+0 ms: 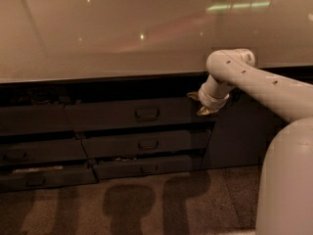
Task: Open top drawer
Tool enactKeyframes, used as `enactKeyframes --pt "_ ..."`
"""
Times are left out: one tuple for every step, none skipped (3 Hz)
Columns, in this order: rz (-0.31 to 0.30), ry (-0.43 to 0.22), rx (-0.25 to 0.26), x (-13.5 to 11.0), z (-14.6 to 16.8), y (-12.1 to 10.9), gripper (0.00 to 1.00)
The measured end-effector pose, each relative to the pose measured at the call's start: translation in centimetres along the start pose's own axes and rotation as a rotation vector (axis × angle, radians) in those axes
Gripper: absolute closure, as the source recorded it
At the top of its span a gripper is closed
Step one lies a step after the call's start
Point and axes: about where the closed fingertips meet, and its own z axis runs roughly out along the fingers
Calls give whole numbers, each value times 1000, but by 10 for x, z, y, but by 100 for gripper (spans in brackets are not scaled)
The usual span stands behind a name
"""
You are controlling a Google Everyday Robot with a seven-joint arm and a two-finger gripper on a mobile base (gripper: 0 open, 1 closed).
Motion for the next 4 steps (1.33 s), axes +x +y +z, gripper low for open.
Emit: enactKeyframes --pt "0 0 0 0 0 0 100" --pt "0 0 0 0 -6 -1 100" --pt "10 -11 1 -10 -5 13 100" --pt "10 -11 1 -10 -13 11 100"
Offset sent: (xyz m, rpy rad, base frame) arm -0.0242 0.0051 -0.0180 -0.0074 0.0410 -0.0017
